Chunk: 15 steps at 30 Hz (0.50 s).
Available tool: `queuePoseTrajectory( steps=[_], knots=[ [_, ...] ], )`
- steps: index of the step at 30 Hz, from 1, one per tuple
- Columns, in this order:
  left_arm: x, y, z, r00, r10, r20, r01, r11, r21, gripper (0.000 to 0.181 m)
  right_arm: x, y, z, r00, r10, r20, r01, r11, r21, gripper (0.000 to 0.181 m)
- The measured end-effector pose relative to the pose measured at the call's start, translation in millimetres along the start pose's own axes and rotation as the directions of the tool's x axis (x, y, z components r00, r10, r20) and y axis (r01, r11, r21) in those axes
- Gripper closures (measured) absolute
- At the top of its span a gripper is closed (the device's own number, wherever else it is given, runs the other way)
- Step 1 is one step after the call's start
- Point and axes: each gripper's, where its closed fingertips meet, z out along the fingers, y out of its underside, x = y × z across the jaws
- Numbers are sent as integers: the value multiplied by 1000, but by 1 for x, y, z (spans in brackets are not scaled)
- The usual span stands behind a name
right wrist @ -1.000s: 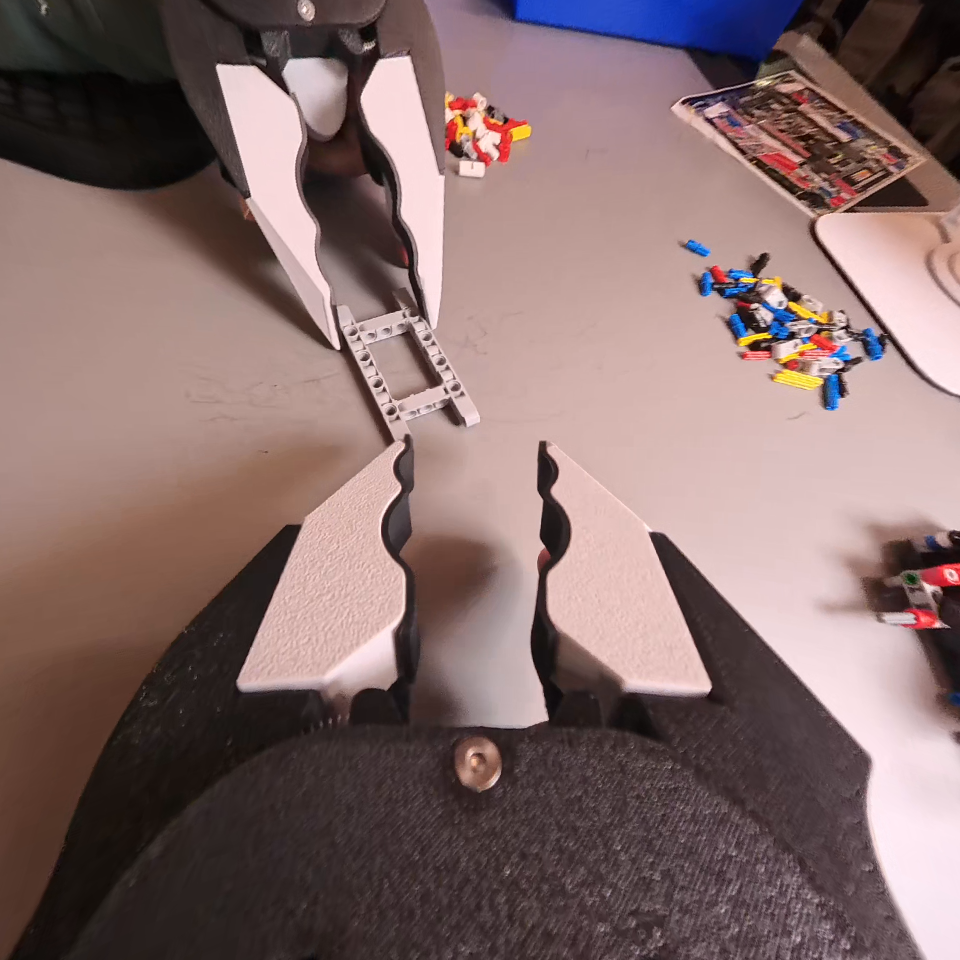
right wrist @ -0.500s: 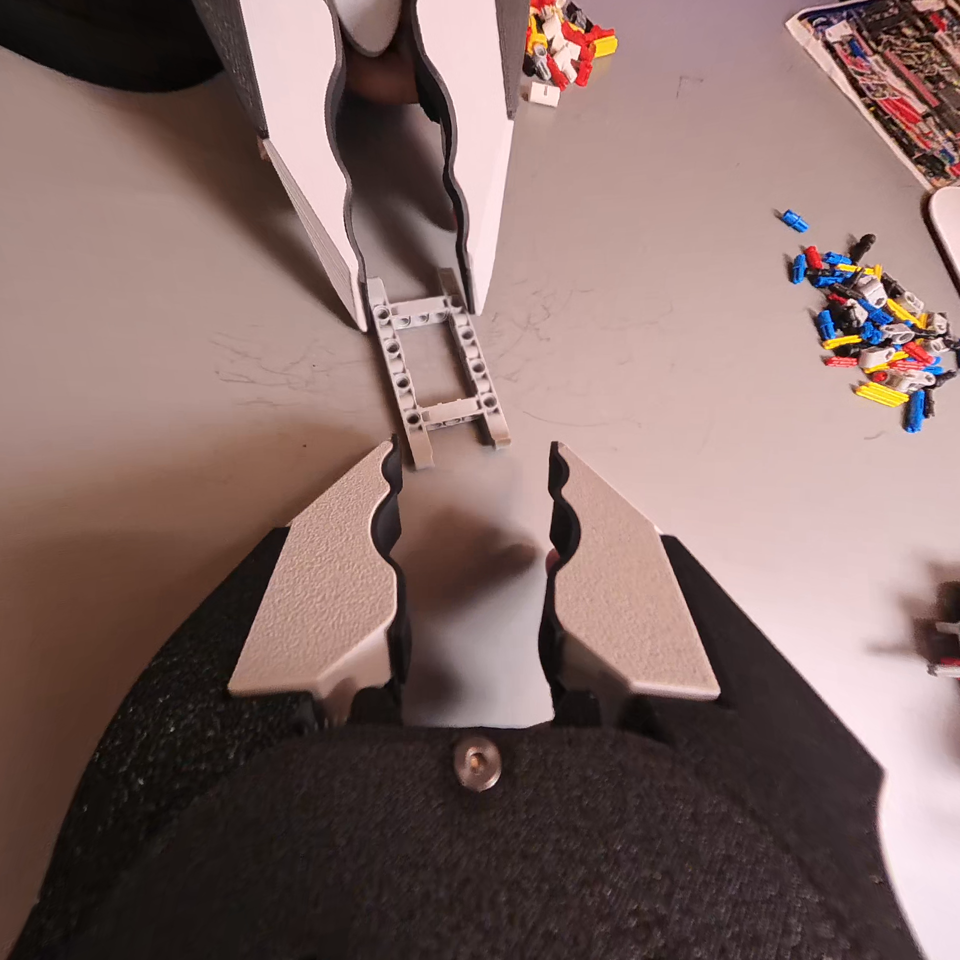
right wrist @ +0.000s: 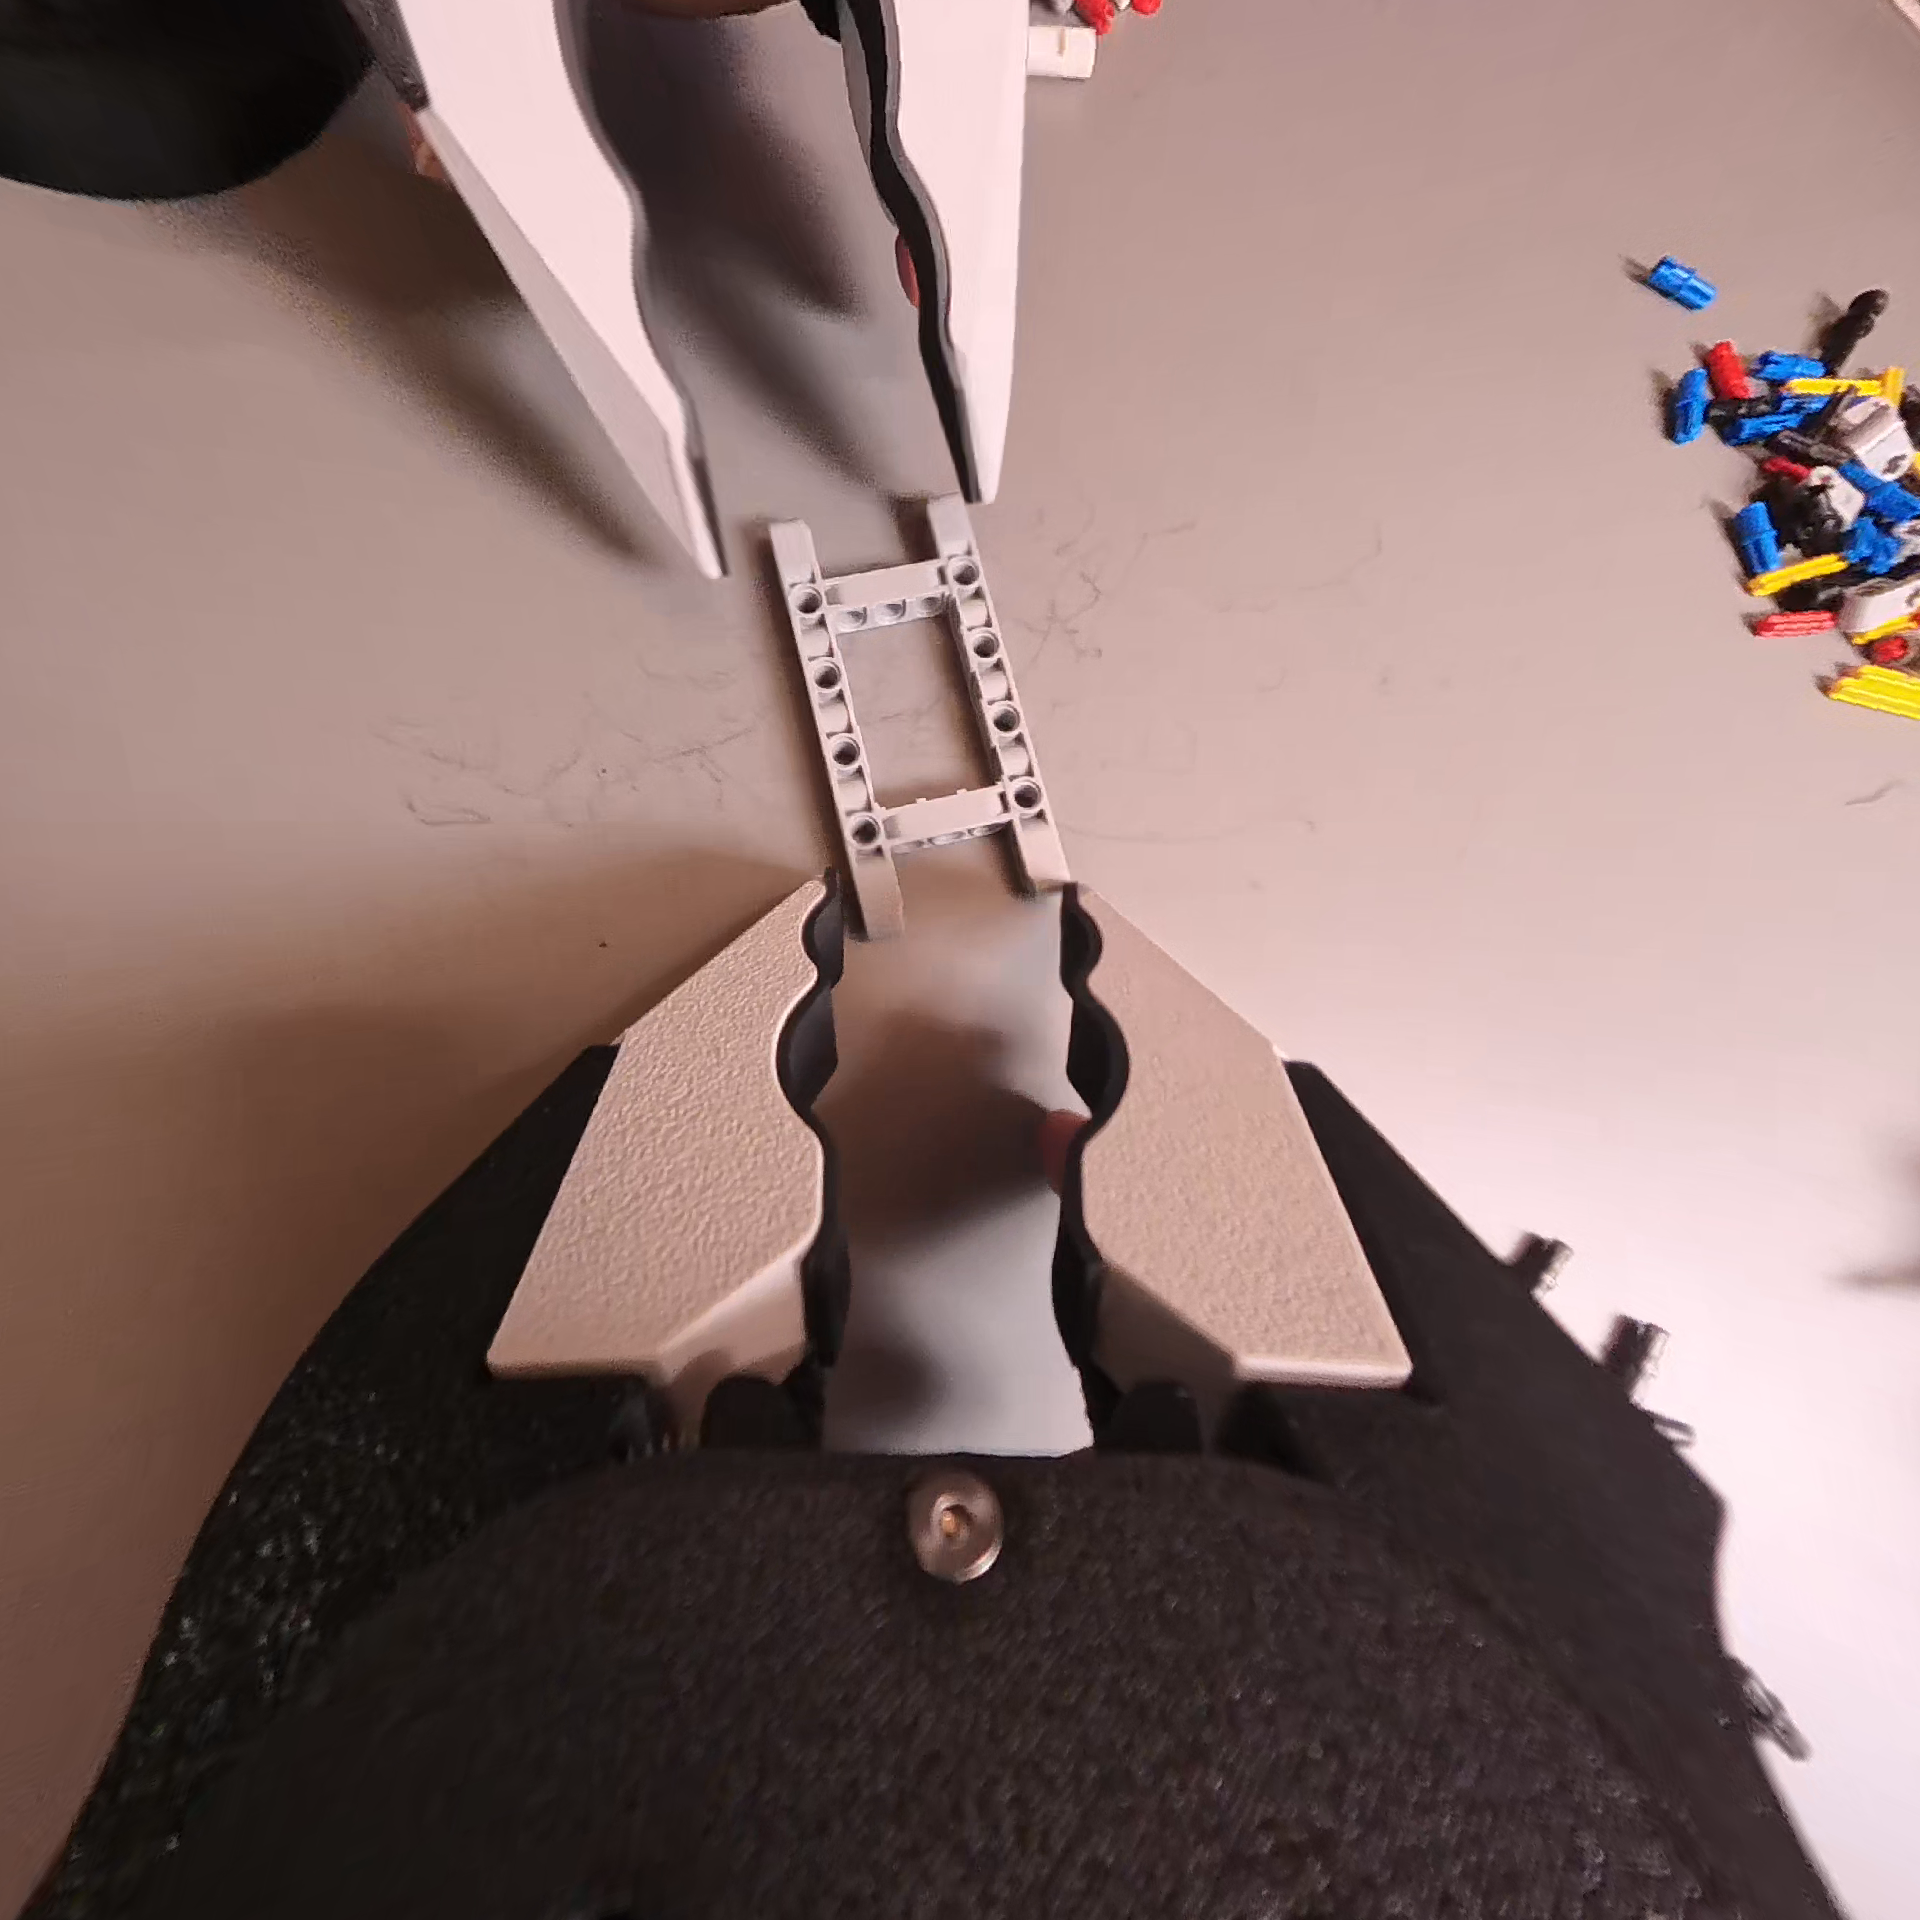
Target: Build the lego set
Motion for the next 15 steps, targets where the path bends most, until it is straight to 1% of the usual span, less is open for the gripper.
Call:
queuePoseTrajectory(
  steps=[4, 7, 10, 12, 15],
  knots=[
    [-2, 8, 4, 999, 36, 24, -35, 998, -50, 131, -5, 1, 0, 1000, -11, 12, 11, 1000, -20, 144],
    [-9, 9, 3, 997, 33, 64, -30, 998, -55, 137, -19, -2, -5, 996, 4, 91, -4, 1000, 3, 145],
    [-19, 9, -1, 994, 19, 111, -13, 999, -48, 138, -32, -10, -15, 985, -5, 174, -8, 997, 72, 146],
    [-22, 10, -4, 993, 9, 119, -4, 999, -42, 137, -28, -16, -22, 984, 20, 176, -42, 992, 121, 146],
    [-30, 14, -9, 988, -1, 157, 9, 998, -54, 140, -14, -12, -24, 988, 72, 136, -88, 989, 120, 146]
  ],
)
